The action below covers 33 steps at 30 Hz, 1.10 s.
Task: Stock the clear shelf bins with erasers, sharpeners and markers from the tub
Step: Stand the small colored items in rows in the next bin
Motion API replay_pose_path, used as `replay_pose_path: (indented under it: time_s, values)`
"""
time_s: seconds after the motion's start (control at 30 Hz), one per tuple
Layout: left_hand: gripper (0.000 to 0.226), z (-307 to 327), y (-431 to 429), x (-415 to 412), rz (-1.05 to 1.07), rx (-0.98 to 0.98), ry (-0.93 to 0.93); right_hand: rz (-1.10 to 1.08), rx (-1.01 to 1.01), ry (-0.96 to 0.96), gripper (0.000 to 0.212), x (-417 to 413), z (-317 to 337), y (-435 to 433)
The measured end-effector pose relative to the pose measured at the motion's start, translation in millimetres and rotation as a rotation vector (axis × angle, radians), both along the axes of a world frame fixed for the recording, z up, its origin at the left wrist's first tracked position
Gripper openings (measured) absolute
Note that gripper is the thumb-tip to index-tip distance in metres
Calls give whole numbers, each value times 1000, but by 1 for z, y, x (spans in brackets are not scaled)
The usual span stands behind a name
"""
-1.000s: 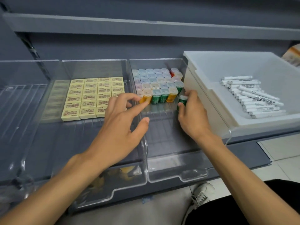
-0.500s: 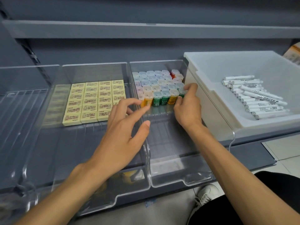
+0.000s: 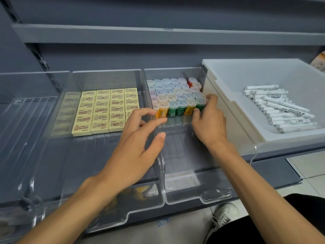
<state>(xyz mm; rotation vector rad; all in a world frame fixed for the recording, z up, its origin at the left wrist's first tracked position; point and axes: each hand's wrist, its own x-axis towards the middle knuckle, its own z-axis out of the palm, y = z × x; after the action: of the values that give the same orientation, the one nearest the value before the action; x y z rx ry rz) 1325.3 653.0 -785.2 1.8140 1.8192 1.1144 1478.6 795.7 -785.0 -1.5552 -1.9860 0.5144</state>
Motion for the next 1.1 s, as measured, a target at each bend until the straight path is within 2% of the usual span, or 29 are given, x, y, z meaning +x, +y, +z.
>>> replay_pose_path:
  time_s: [0.1, 0.2, 0.3, 0.37, 0.6, 0.77, 0.87, 1.0, 1.1]
  values:
    - [43, 0, 0, 0, -3, 3, -11, -13, -55, 32, 37, 4, -1, -4]
    - [41, -1, 0, 0, -9, -1, -27, -47, -163, 278, 13, 4, -9, 2]
    - [38, -3, 1, 0, -10, -2, -46, -20, -290, 513, 22, 2, -10, 4]
    - [36, -3, 1, 0, -11, 2, -48, 25, -318, 554, 28, 2, -9, 3]
    - [42, -1, 0, -1, -21, -17, -46, 73, -279, 504, 34, 7, -9, -2]
    - [44, 5, -1, 1, 33, -8, 68, 62, -228, 434, 31, 10, -1, -24]
    - [34, 18, 0, 7, 60, 3, 114, 138, -223, 328, 53, 16, 3, -42]
    - [35, 35, 11, 25, 139, -10, 82, 258, -99, 288, 29, 35, 23, -65]
    - [37, 52, 21, 49, 105, -9, 110, 191, 36, 299, 22, 53, 47, -78]
